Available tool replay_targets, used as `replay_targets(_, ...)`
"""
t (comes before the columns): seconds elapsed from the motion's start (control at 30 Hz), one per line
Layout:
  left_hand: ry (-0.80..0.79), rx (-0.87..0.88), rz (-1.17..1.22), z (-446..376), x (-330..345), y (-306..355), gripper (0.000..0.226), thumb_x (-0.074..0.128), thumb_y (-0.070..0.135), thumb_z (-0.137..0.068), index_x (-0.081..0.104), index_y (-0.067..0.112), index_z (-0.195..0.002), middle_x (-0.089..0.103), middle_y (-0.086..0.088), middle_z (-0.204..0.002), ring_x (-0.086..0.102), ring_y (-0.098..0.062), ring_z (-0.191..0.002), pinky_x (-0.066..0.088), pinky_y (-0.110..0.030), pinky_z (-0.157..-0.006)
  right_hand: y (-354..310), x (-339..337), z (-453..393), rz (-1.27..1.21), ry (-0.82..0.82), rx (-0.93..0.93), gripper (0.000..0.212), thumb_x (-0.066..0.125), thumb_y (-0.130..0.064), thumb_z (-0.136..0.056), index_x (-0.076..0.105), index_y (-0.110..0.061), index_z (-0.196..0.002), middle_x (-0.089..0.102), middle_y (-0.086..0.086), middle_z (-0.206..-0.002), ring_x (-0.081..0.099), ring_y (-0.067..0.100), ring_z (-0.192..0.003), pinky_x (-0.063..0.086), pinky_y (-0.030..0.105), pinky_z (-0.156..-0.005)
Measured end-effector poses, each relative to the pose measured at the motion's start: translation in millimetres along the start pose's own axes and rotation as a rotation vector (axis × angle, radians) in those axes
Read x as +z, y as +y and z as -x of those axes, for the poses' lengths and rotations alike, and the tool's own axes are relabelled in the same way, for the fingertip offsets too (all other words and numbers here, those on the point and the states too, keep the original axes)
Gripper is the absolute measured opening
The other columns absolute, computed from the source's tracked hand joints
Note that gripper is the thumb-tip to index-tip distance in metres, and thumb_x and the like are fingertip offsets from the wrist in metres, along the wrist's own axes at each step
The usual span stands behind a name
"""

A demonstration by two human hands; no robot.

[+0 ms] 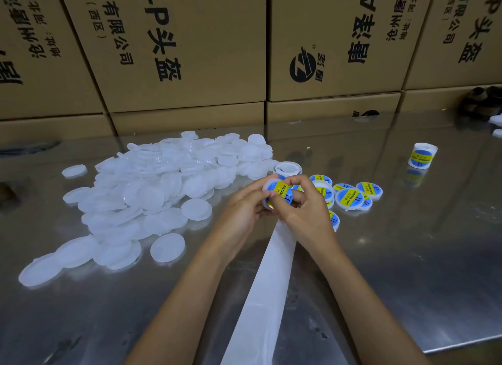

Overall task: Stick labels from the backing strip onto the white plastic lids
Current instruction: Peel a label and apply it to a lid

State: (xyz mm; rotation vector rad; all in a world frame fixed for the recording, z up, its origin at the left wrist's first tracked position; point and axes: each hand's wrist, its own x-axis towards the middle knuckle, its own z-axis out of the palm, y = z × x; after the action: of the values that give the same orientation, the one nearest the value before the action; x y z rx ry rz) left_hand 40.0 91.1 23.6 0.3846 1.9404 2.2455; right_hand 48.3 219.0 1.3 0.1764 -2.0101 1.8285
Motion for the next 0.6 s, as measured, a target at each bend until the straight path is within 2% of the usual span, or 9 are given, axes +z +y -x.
replay_targets(0.03,0.010,0.006,0.005,-0.2,0.3,-0.1,0.039,0.041,0.001,-0.101,0.062,0.008,-0.133,0.070,-0.015,-0.124,0.068,-0.022,-0.108,0.055,-0.028,-0.088,0.5,0.7,0.3,0.007,-0.002,0.000,0.021,0.070,-0.014,-0.089,0.053,-0.024,-0.095,0.075,0.002,-0.076,0.066,0.024,-0.066,0.054,0.038,-0.069)
replay_targets(0.1,0.016,0.014,0.034,-0.4,0.4,-0.8,0.038,0.042,0.000,-0.100,0.064,0.008,-0.131,0.072,-0.013,-0.119,0.069,-0.020,-0.103,0.057,-0.025,-0.082,2.0,1.6,0.7,0.058,0.018,-0.001,0.024,0.072,-0.022,-0.088,0.050,-0.027,-0.098,0.073,-0.003,-0.070,0.062,0.027,-0.061,0.053,0.040,-0.066)
replay_targets(0.2,0.007,0.014,0.136,0.0,0.0,0.4,0.037,0.038,0.000,-0.102,0.063,0.009,-0.128,0.074,-0.008,-0.112,0.071,-0.019,-0.099,0.057,-0.024,-0.077,5.3,-0.9,-1.2,0.153,0.090,0.043,0.039,0.076,-0.040,-0.081,0.045,-0.029,-0.101,0.059,-0.009,-0.055,0.052,0.009,-0.053,0.044,0.031,-0.061)
replay_targets(0.3,0.007,0.014,0.225,-0.5,1.0,2.5,0.036,0.037,0.004,-0.104,0.060,0.012,-0.129,0.071,-0.010,-0.124,0.067,-0.022,-0.111,0.052,-0.029,-0.091,6.7,-1.2,-1.3,0.273,0.088,0.106,0.041,0.069,-0.061,-0.078,0.045,-0.030,-0.090,0.055,-0.003,-0.056,0.051,0.006,-0.055,0.042,0.032,-0.063)
replay_targets(0.4,0.017,0.001,0.261,-0.2,2.6,1.0,0.036,0.041,0.008,-0.103,0.056,0.012,-0.136,0.065,-0.013,-0.133,0.060,-0.025,-0.117,0.040,-0.036,-0.101,7.4,0.8,1.1,0.352,0.067,0.102,0.047,0.060,-0.073,-0.078,0.047,-0.028,-0.078,0.051,-0.013,-0.056,0.046,0.006,-0.056,0.037,0.029,-0.058)
replay_targets(0.47,-0.006,-0.004,0.302,1.1,2.8,0.3,0.037,0.041,0.009,-0.103,0.054,0.011,-0.138,0.064,-0.015,-0.133,0.060,-0.027,-0.117,0.041,-0.037,-0.101,6.6,1.2,2.8,0.412,0.055,0.069,0.047,0.053,-0.074,-0.082,0.054,-0.027,-0.078,0.053,-0.020,-0.058,0.047,0.006,-0.060,0.036,0.028,-0.059)
replay_targets(0.6,-0.013,-0.004,0.240,1.2,4.8,0.3,0.037,0.043,0.007,-0.103,0.053,0.012,-0.138,0.069,-0.014,-0.121,0.061,-0.029,-0.108,0.040,-0.038,-0.090,4.3,1.7,4.7,0.425,0.058,0.037,0.044,0.046,-0.059,-0.096,0.056,-0.019,-0.080,0.051,-0.008,-0.061,0.048,0.012,-0.064,0.039,0.033,-0.061)
